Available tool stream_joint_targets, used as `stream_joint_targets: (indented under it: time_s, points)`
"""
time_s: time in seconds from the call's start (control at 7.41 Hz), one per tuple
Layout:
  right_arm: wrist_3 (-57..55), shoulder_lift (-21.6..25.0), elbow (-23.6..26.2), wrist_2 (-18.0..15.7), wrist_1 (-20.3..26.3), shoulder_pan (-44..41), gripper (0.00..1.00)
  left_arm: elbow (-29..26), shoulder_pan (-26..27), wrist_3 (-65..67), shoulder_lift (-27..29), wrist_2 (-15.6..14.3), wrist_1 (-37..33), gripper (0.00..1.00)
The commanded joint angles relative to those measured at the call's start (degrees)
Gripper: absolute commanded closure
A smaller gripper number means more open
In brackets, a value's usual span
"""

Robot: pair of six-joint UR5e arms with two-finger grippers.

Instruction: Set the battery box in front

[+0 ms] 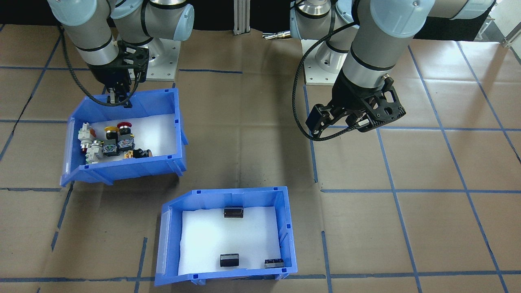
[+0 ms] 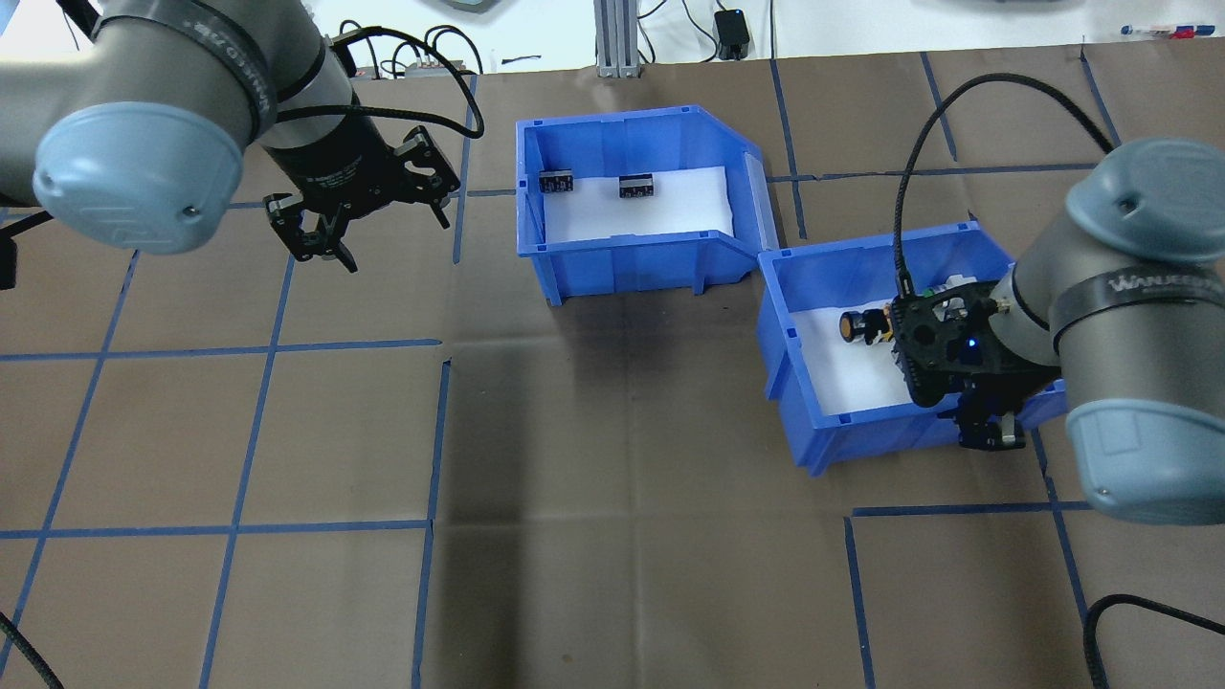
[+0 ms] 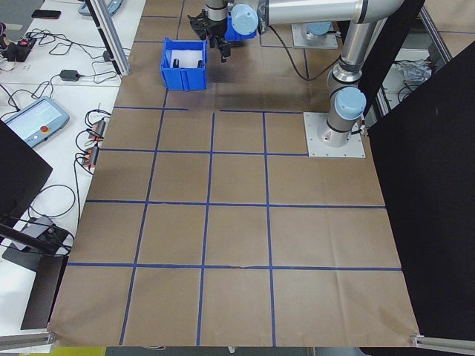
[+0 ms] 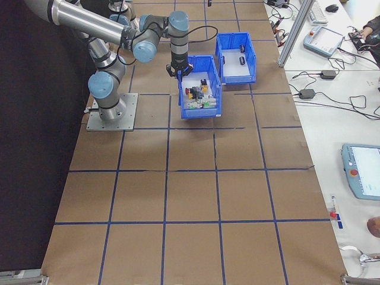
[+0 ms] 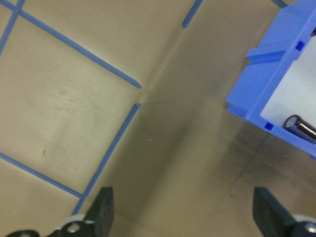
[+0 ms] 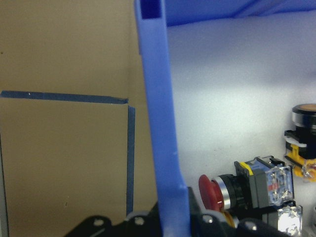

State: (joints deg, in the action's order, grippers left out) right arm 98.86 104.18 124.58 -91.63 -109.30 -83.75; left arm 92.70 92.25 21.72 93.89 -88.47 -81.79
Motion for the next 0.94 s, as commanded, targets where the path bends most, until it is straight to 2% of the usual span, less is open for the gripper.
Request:
stream_joint_targets:
  time_s: [0.0,0.27,0.67,0.81]
  points:
    - [-6.9,0.49,3.73,-0.04,-5.03,-5.79,1.0,-0.24,-0.49,-16.97,-0.81,-0.73,-0.47,0.0]
    - [-14.8,0.67,3.83,-0.04,-5.14,-12.11,1.0,0.11,-0.58,-21.1,-3.17,-0.21,-4.15,0.0]
    - [-24.57,0.23,3.92,0.75,-7.77,-19.24,1.0,0.2,-0.94,-21.54,-7.92,-0.91,-9.26,0.0]
    - [-26.85,-0.72,3.92,0.83,-9.95,-21.09,1.0,1.42,-1.02,-21.54,-8.98,-0.82,-10.05,0.0]
